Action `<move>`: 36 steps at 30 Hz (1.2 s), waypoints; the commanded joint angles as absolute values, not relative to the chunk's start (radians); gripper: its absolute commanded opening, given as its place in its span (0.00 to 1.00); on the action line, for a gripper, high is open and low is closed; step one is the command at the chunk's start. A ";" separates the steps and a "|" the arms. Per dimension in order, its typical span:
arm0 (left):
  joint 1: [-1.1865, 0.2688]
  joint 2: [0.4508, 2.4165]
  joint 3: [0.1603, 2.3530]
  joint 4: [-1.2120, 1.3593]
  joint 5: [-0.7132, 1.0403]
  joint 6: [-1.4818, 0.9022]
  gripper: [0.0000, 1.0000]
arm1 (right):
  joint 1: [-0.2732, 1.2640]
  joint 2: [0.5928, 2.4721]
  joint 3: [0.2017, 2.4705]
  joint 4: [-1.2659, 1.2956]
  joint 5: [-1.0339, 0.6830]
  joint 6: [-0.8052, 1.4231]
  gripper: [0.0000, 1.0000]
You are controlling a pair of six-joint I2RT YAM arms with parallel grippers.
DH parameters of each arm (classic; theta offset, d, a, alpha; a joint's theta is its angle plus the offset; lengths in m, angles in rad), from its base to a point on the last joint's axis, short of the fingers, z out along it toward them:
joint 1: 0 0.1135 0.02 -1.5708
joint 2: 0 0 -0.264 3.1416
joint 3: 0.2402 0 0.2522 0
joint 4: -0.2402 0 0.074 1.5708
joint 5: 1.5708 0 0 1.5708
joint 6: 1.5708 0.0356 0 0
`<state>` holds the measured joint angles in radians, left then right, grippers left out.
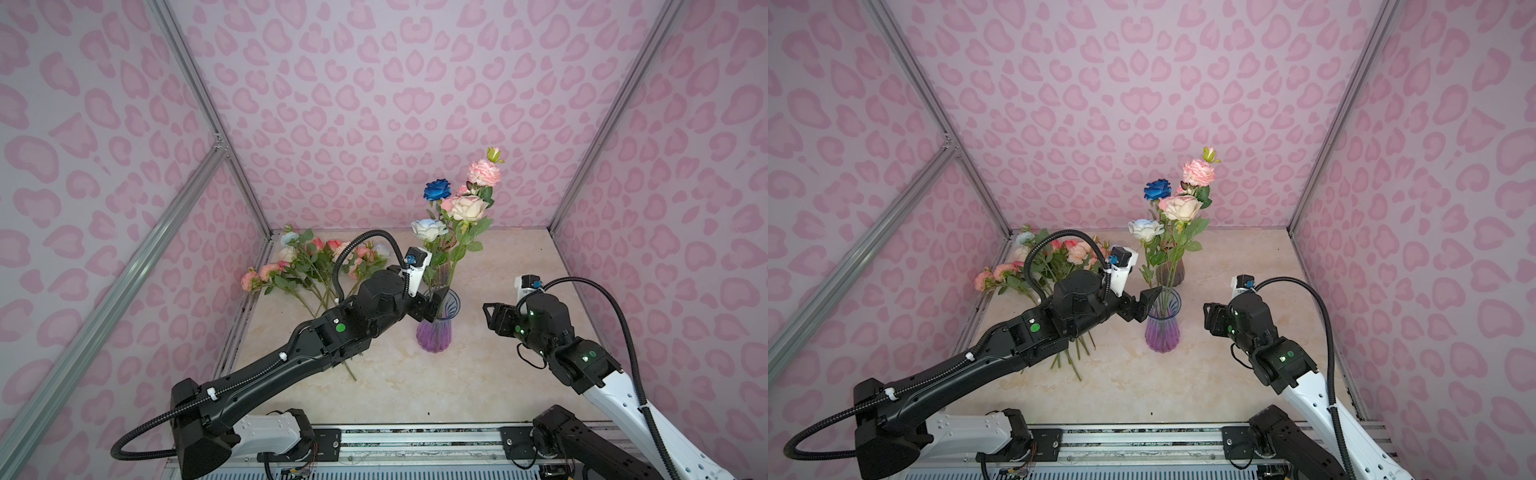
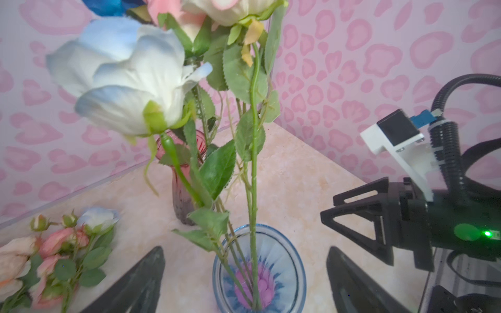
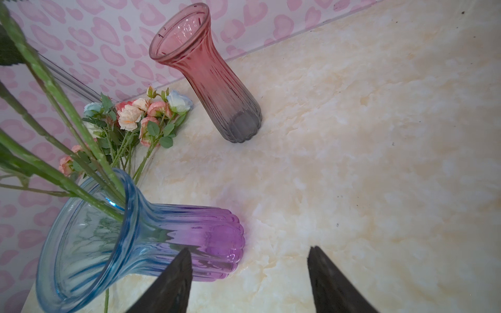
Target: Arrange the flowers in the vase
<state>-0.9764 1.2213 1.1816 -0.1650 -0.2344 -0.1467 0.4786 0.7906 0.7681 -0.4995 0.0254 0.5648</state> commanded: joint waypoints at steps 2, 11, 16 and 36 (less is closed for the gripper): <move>-0.976 1.154 1.194 -0.287 -0.376 -0.175 0.98 | 0.479 0.805 0.790 -0.521 0.024 0.540 0.70; -0.873 1.037 1.150 -0.412 -0.464 -0.303 0.99 | 0.475 0.843 0.816 -0.512 0.020 0.516 0.72; -0.744 1.016 1.129 -0.464 -0.436 -0.387 0.98 | 0.471 0.853 0.811 -0.494 0.008 0.512 0.72; -0.301 1.110 1.041 -0.433 -0.174 -0.531 0.76 | 0.442 0.868 0.774 -0.437 -0.027 0.495 0.67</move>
